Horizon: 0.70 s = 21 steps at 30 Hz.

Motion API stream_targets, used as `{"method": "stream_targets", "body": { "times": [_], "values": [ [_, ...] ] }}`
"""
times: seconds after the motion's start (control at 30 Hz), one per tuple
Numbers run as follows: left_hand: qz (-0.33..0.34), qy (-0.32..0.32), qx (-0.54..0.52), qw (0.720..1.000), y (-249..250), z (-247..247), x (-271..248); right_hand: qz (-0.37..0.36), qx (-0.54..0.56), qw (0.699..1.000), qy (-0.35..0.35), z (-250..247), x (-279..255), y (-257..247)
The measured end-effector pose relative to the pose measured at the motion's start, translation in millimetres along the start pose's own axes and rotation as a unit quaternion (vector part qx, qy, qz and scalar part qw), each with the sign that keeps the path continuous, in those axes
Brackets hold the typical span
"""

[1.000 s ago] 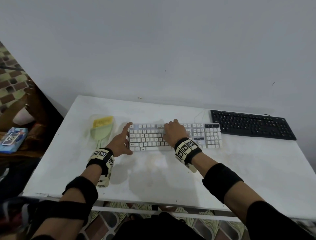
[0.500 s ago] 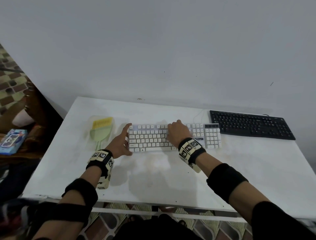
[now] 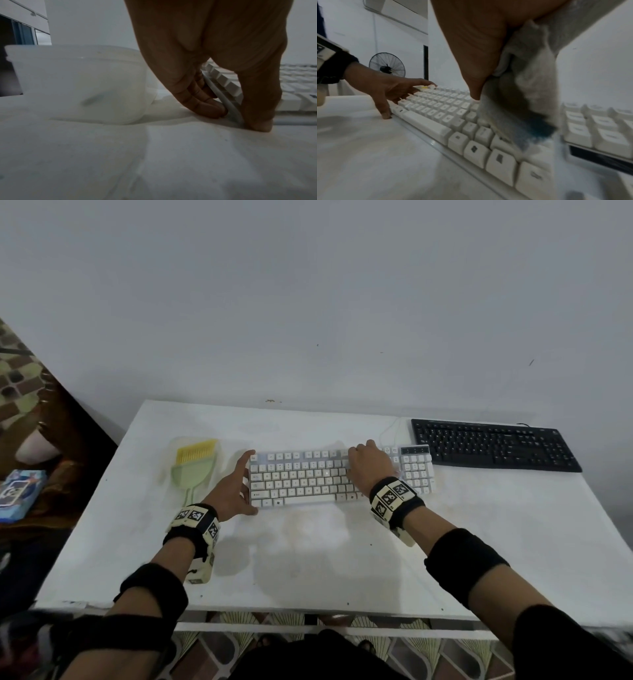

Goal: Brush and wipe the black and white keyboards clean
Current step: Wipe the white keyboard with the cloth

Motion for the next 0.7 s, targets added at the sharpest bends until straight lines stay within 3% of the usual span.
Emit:
{"method": "stream_targets", "body": {
  "times": [0.23, 0.47, 0.7],
  "values": [
    [0.002, 0.002, 0.002, 1.000, 1.3, -1.3, 0.5, -0.076, 0.017, 0.997, 0.018, -5.6, 3.1, -40.6],
    [-0.008, -0.003, 0.005, 1.000, -0.2, -0.4, 0.4, -0.003, 0.000, 1.000, -0.002, 4.8, -3.0, 19.2],
    [-0.010, 0.000, 0.007, 1.000, 0.4, -0.7, -0.9, -0.070, 0.040, 0.997, 0.018, -2.8, 2.7, -22.9]
  ]
}}
Point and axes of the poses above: each hand's wrist, its own x-axis towards the middle knuckle, its own z-axis out of the palm, y = z × x, the point moved 10 cm from there along x, towards the middle knuckle, and after that the axes turned 6 degrees about -y, right-handed, at the moved point
